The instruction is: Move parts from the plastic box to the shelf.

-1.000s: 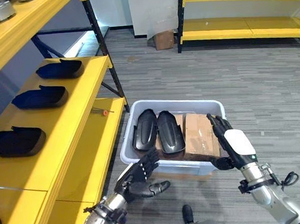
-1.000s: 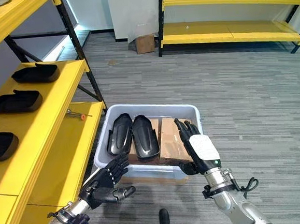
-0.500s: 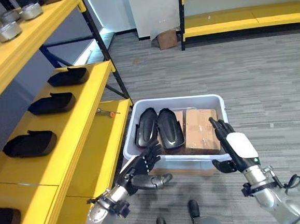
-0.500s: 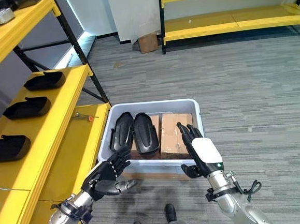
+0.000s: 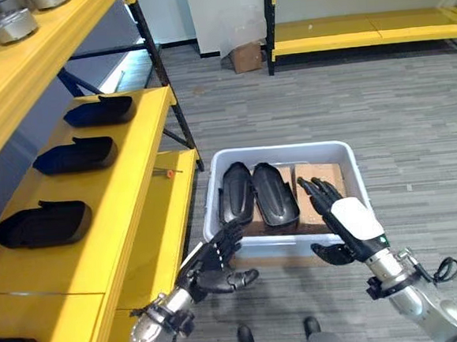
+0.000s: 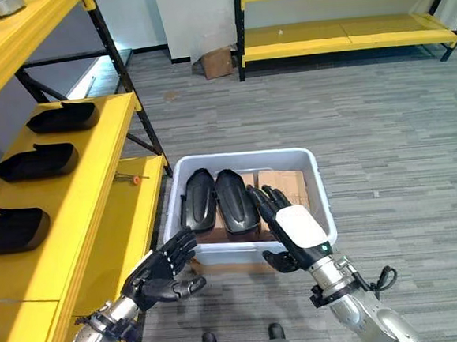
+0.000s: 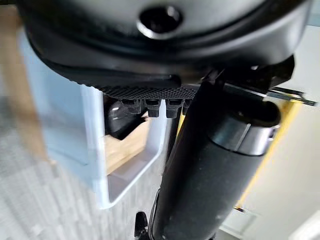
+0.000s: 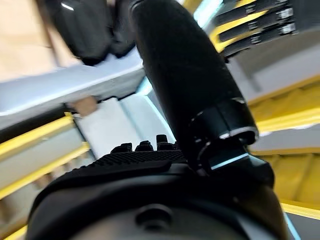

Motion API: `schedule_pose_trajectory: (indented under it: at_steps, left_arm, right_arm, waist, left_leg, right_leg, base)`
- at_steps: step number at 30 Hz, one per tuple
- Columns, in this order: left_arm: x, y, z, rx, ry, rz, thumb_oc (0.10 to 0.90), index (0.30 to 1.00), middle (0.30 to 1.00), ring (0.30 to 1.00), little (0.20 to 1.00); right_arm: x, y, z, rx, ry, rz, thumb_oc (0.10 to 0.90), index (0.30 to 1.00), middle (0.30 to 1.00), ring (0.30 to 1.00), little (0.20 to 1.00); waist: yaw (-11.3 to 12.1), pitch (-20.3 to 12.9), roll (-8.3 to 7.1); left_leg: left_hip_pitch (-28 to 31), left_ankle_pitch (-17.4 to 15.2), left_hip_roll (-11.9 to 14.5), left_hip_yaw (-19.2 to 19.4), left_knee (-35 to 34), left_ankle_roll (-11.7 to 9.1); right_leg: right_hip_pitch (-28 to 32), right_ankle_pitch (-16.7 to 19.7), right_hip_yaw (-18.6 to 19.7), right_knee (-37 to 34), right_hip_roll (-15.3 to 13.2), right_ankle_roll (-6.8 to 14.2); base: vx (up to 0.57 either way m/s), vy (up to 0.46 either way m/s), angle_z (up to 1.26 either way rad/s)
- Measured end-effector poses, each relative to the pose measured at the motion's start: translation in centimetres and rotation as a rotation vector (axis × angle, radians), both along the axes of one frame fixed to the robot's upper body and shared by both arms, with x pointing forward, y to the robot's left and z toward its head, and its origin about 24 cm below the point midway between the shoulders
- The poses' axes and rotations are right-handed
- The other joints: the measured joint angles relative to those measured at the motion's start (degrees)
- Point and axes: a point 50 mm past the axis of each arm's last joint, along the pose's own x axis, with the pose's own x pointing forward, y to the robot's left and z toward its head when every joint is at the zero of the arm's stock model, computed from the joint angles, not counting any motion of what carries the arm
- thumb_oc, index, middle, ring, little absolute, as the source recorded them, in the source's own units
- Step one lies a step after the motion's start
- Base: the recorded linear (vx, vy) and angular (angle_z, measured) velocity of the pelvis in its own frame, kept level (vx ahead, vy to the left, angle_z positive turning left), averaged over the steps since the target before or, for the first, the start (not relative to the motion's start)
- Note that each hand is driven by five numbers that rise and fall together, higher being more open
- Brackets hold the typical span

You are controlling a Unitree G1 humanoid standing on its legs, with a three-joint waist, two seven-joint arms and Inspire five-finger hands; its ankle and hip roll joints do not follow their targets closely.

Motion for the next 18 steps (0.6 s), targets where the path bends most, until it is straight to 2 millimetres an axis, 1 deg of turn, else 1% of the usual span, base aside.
schedule_pose_trajectory:
  at_steps: [1, 2, 4, 5, 9, 10, 11, 14, 15, 16, 17, 18]
  left_arm:
    - [0.0, 0.1, 0.0, 0.006, 0.0, -0.002, 0.9, 1.0, 1.0, 1.0, 1.0]
    - [0.0, 0.2, 0.0, 0.014, 0.004, -0.002, 0.9, 1.0, 1.0, 1.0, 1.0]
    - [-0.1, 0.6, -0.1, 0.027, 0.01, 0.002, 0.9, 1.0, 1.0, 1.0, 1.0]
    - [-0.1, 0.6, -0.1, 0.027, 0.01, 0.003, 0.9, 1.0, 1.0, 1.0, 1.0]
    - [-0.1, 0.6, -0.1, 0.028, 0.012, -0.001, 0.9, 1.0, 1.0, 1.0, 1.0]
    - [0.0, 0.5, -0.1, 0.028, 0.015, -0.002, 0.9, 1.0, 1.0, 1.0, 1.0]
    - [-0.1, 0.6, -0.1, 0.028, 0.017, -0.002, 0.9, 1.0, 1.0, 1.0, 1.0]
    - [-0.4, 0.7, -0.5, 0.03, 0.033, 0.0, 0.9, 1.0, 1.0, 1.0, 1.0]
    - [-0.6, 0.7, -0.6, 0.031, 0.041, 0.003, 0.9, 1.0, 1.0, 1.0, 1.0]
    - [-0.8, 0.9, -0.7, 0.036, 0.049, 0.002, 0.9, 1.0, 1.0, 1.0, 1.0]
    - [-0.9, 1.0, -0.8, 0.04, 0.052, 0.002, 0.9, 1.0, 1.0, 1.0, 1.0]
    - [-0.9, 1.3, -0.7, 0.058, 0.056, -0.005, 0.9, 1.0, 1.0, 1.0, 1.0]
  right_arm:
    - [0.0, 0.1, 0.0, 0.005, 0.001, -0.002, 0.9, 1.0, 1.0, 1.0, 1.0]
    - [0.0, 0.2, -0.1, 0.008, 0.004, -0.003, 0.9, 1.0, 1.0, 1.0, 1.0]
    - [0.2, 0.3, 0.1, 0.01, -0.003, -0.001, 0.9, 1.0, 1.0, 1.0, 1.0]
    - [0.4, 0.4, 0.2, 0.012, -0.011, 0.001, 0.9, 1.0, 1.0, 1.0, 1.0]
    - [0.9, 0.6, 0.7, 0.012, -0.036, 0.007, 0.9, 1.0, 1.0, 1.0, 1.0]
    - [1.0, 0.6, 0.7, 0.007, -0.039, 0.007, 0.9, 1.0, 1.0, 1.0, 1.0]
    - [1.1, 0.7, 0.7, 0.009, -0.04, 0.005, 0.9, 1.0, 1.0, 1.0, 1.0]
    - [1.1, 0.7, 0.6, -0.013, -0.042, 0.004, 0.9, 1.0, 1.0, 1.0, 1.0]
    - [1.2, 0.6, 0.4, -0.024, -0.039, 0.006, 0.9, 1.0, 1.0, 1.0, 1.0]
    - [1.1, 0.5, 0.1, -0.034, -0.029, 0.004, 0.9, 1.0, 1.0, 1.0, 1.0]
    - [1.1, 0.4, 0.0, -0.039, -0.022, 0.003, 0.9, 1.0, 1.0, 1.0, 1.0]
    - [1.0, 0.4, -0.1, -0.045, -0.016, 0.003, 0.9, 1.0, 1.0, 1.0, 1.0]
  waist:
    - [0.45, -0.2, -0.65]
    - [0.53, -0.29, -1.08]
    - [0.95, -0.61, -1.67]
    - [1.0, -0.61, -1.71]
    - [1.6, -0.62, -1.74]
    - [1.95, -0.61, -1.7]
    - [2.22, -0.61, -1.59]
    - [2.09, -0.64, -1.84]
    - [2.16, -0.78, -1.99]
    - [1.95, -0.99, -2.19]
    - [1.82, -1.06, -2.3]
    - [0.94, -1.05, -2.35]
  left_leg:
    - [0.15, -0.31, -0.28, -0.13, 0.0, 0.3]
    - [0.39, -0.36, -0.34, -0.25, -0.01, 0.39]
    - [0.72, -0.82, -0.46, -0.55, -0.03, 0.71]
    - [0.77, -1.06, -0.46, -0.58, -0.03, 0.84]
    - [1.0, -1.45, -0.37, -0.19, -0.06, 1.25]
    - [1.1, -1.78, -0.45, 0.36, -0.05, 1.45]
    - [1.03, -1.88, 0.03, 0.66, 0.09, 1.6]
    - [1.41, -2.9, 0.59, 1.02, 0.06, 2.89]
    - [1.6, -3.31, 0.55, 1.26, 0.07, 2.7]
    - [1.86, -3.24, 0.52, 0.8, 0.15, 2.87]
    - [1.62, -2.74, 0.55, 0.42, -0.01, 3.01]
    - [0.43, -2.04, 0.94, -1.23, -0.04, 2.58]
  right_leg:
    - [0.46, 0.33, -0.82, -0.4, -0.33, 0.54]
    - [0.77, 0.32, -1.07, -0.39, -0.39, 0.57]
    - [1.08, 0.87, -1.68, -0.4, -0.36, 0.98]
    - [1.13, 1.21, -2.28, -0.44, -0.36, 1.51]
    - [0.8, 1.52, -4.03, 0.87, -0.36, 1.53]
    - [-0.63, 1.57, -4.17, 3.37, -0.2, 1.59]
    - [-2.43, 1.57, -4.75, 6.75, -0.07, 1.59]
    - [-5.82, 1.79, -6.8, 13.92, -0.58, 1.25]
    - [-7.27, 1.64, -6.77, 16.34, -0.94, 1.08]
    - [-8.48, 0.44, -6.76, 18.19, -0.98, 1.1]
    - [-9.59, -1.38, -6.34, 19.41, -0.19, 0.78]
    - [-9.78, -3.77, -1.33, 14.65, 3.13, 1.34]
  base:
    - [0.1, 0.12, 0.07]
    - [0.08, 0.105, 0.12]
    - [0.11, 0.163, 0.09]
    - [0.12, 0.197, 0.02]
    - [0.06, 0.134, -0.02]
    - [0.06, 0.148, -0.19]
    - [0.05, 0.106, -0.18]
    - [0.05, 0.007, -0.16]
    - [0.07, -0.108, -0.14]
    - [0.1, -0.182, -0.05]
    - [0.12, -0.217, 0.27]
    - [0.09, -0.164, 0.56]
